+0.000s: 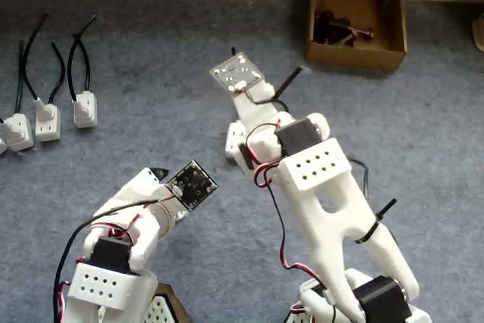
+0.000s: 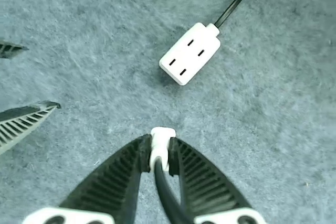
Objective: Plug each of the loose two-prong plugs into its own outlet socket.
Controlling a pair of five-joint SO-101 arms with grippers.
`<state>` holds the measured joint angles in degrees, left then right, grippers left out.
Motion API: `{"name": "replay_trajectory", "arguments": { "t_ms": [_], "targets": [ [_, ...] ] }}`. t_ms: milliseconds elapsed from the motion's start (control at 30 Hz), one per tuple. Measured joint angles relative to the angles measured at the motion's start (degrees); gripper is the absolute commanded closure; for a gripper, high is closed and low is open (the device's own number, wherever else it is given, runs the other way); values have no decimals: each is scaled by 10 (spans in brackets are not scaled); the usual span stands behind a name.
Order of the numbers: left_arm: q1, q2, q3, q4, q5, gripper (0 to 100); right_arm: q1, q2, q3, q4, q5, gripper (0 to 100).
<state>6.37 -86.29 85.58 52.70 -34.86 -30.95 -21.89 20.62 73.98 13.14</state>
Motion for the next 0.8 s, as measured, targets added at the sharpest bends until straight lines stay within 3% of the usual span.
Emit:
{"name": "replay_trajectory", "arguments": {
  "t_ms": [233,567,800],
  "targets": [
    [-2,16,-74,7,0,768,19,0,0,6,0,993],
    [-2,255,-211,10,25,767,19,-4,22,6,0,993],
    [-2,404,-298,-31,90,689,19,-4,22,6,0,993]
  ]
}}
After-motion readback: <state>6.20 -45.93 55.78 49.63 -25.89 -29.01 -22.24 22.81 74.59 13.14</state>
